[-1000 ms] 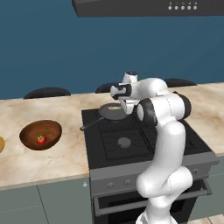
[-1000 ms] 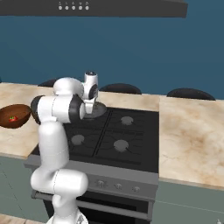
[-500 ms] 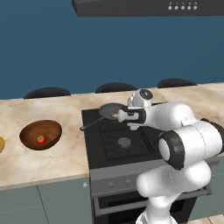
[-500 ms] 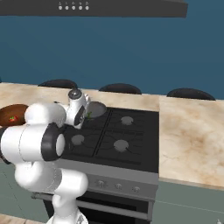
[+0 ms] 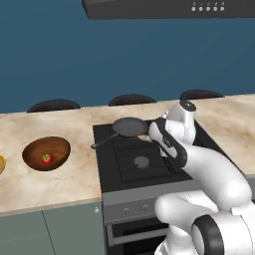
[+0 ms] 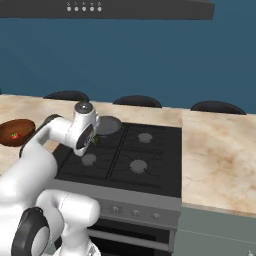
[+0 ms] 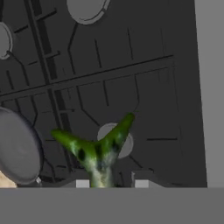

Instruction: Place the fish on the plate and place the tomato on the same plate.

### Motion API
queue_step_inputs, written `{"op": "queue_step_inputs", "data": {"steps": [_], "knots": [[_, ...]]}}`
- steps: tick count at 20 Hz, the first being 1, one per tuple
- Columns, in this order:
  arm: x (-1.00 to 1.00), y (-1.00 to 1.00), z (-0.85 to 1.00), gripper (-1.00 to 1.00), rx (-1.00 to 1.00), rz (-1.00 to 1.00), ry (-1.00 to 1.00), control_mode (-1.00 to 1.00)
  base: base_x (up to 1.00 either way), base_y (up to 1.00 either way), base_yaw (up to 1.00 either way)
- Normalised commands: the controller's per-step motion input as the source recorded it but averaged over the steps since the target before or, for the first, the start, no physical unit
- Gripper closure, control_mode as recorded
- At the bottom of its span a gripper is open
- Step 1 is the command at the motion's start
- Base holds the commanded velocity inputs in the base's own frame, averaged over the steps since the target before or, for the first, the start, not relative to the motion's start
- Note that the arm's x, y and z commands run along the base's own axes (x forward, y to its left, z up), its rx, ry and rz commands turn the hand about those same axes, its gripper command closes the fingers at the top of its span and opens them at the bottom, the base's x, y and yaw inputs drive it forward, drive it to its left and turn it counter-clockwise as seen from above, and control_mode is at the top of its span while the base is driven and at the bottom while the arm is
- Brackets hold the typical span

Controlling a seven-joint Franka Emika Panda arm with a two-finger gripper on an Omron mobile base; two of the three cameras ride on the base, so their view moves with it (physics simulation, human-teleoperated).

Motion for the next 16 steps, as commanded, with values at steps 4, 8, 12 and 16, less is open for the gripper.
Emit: {"op": "queue_step_inputs", "data": {"steps": [4,8,12,16], "knots": [[-0.13,0.0,0.0,1.0,0.0,-0.02,0.18,-1.0,0.0,0.0,0.0],[0.0,0.0,0.01,1.0,0.0,-0.07,-0.01,-1.0,0.0,0.0,0.0],[-0.02,-0.19,0.1,1.0,0.02,0.0,-0.01,-1.0,0.0,0.0,0.0],[-0.13,-0.13,0.13,1.0,0.02,0.0,0.0,-1.0,0.0,0.0,0.0]]}}
